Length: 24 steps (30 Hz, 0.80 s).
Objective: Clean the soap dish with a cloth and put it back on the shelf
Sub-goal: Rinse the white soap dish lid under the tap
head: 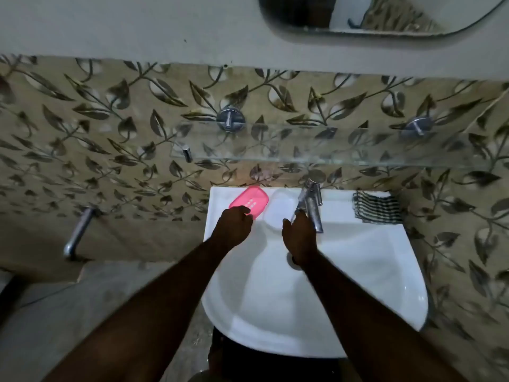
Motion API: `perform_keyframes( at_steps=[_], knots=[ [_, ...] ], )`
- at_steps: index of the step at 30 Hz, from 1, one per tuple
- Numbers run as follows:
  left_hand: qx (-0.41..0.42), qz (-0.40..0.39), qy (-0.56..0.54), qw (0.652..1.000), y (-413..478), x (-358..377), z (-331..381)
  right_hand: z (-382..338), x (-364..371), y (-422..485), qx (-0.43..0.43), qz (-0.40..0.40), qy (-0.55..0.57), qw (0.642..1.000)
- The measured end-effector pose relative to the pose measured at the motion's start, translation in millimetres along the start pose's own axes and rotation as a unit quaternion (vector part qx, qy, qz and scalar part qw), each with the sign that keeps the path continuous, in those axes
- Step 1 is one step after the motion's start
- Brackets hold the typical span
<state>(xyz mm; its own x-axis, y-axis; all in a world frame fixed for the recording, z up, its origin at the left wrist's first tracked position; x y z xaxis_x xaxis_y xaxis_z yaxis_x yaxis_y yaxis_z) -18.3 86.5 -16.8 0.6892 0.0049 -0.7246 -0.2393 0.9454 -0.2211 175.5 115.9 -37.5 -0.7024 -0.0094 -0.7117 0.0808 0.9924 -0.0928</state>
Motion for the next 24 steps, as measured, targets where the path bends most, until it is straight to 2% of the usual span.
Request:
perform_keyframes(
  at_steps=[8, 11, 13, 20, 24],
  knots=[
    [0.041, -0.018, 0.011, 0.999, 27.6, 14.8, 22.7, -4.1, 6.7, 15.6, 0.048, -0.004, -0.031, 0.998],
    [0.037, -0.037, 0.000, 0.999, 34.1, 26.2, 23.9, 0.5, 10.9, 17.3, 0.059, -0.014, -0.013, 0.998],
    [0.036, -0.043, -0.015, 0.998, 35.8, 30.6, 25.5, 1.3, 9.8, 18.3, 0.057, 0.010, 0.005, 0.998],
    [0.001, -0.039, -0.201, 0.979, 24.1, 28.5, 15.3, 12.7, 0.9, 7.7, 0.055, 0.036, 0.179, 0.982],
    [-0.049, -0.053, -0.309, 0.948, 8.2, 23.9, 16.4, -2.8, -24.8, -11.7, 0.008, 0.038, 0.175, 0.984]
  ],
)
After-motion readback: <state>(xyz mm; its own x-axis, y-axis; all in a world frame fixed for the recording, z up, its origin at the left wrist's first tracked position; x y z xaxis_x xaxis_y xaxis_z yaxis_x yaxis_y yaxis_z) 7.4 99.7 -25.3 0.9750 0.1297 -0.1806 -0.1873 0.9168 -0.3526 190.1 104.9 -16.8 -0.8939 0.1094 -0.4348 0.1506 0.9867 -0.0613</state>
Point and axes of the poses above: each hand's wrist, its own y-axis towards the middle knuckle, its own x-axis out of the palm, z = x × y, the point moved 9 cm from there along y, towards the middle knuckle, and after that the axes turned 3 degrees about -x, right-handed, at the moved point
